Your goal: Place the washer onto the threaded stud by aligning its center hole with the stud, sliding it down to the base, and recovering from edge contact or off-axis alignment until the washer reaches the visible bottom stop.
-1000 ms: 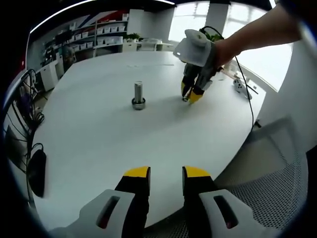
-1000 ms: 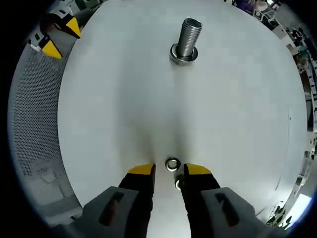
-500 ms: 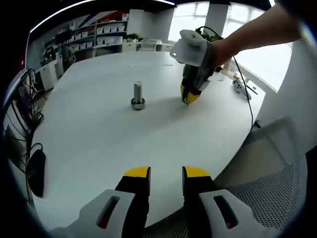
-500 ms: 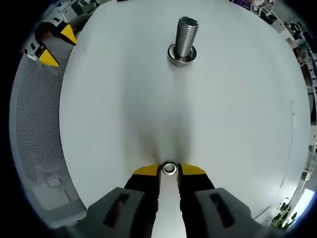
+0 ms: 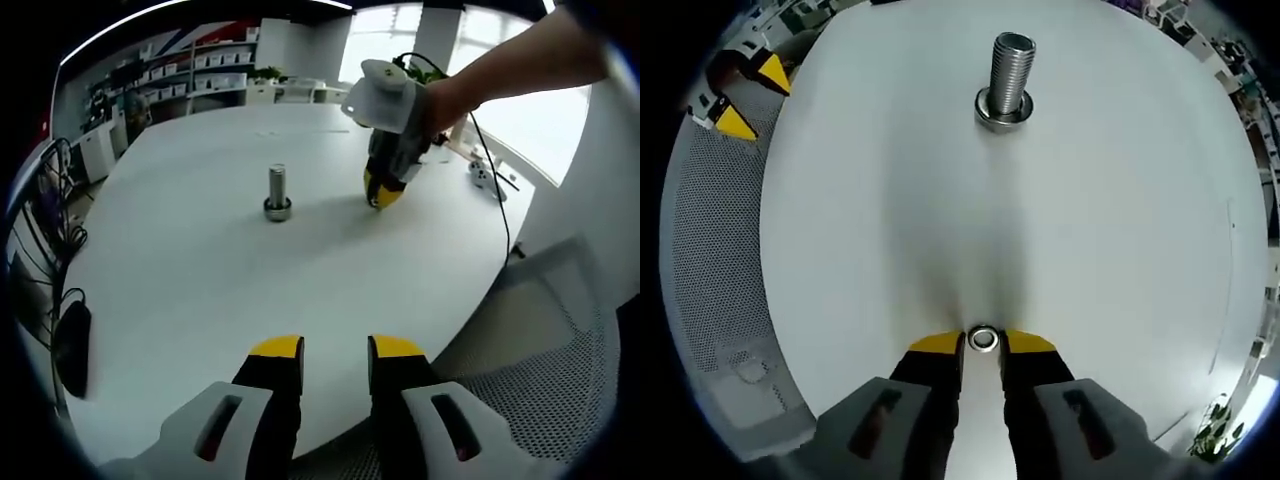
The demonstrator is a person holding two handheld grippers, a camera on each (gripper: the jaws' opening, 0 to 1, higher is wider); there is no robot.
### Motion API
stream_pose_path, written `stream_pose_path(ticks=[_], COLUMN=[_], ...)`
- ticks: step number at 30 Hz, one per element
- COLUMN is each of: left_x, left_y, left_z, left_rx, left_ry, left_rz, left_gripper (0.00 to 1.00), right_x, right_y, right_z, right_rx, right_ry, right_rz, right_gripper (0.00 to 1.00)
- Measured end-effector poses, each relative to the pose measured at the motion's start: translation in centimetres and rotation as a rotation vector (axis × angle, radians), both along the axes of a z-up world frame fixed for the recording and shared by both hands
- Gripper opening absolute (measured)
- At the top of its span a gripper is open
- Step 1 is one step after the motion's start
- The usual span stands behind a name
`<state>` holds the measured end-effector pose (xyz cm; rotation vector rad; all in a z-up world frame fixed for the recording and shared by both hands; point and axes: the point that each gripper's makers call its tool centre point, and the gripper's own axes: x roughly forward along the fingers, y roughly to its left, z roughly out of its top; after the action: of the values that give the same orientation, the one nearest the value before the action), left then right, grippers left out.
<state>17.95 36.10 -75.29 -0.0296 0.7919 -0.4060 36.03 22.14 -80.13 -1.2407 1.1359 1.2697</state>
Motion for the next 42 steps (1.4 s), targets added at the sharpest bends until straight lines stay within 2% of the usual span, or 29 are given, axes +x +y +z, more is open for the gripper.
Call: stream_pose_path(ticks=[25,39,42], left_x=[0.06,0.05,0.07], left_y=[0.10,0.01,0.01], left_z=[0.08,0.01,0.07], left_rx=[0.001,0.002,0.001], left_ry=[-0.003,-0.001,-0.003], left_rz=[0.008,0.002,0.002], left_gripper=[0.23,0.23,0.23], right_x=[0.01,0.01,-0.07], right_y=[-0.18,-0.11,0.00], right_z=[0.02,0.19,0.11], right_rx=[-0.005,0.090,0.096], right_ry=[-0.015,-0.033,-0.035], right_rz=[-0.090,-0.204,-0.198], right_gripper=[0.16,0.14,0.13])
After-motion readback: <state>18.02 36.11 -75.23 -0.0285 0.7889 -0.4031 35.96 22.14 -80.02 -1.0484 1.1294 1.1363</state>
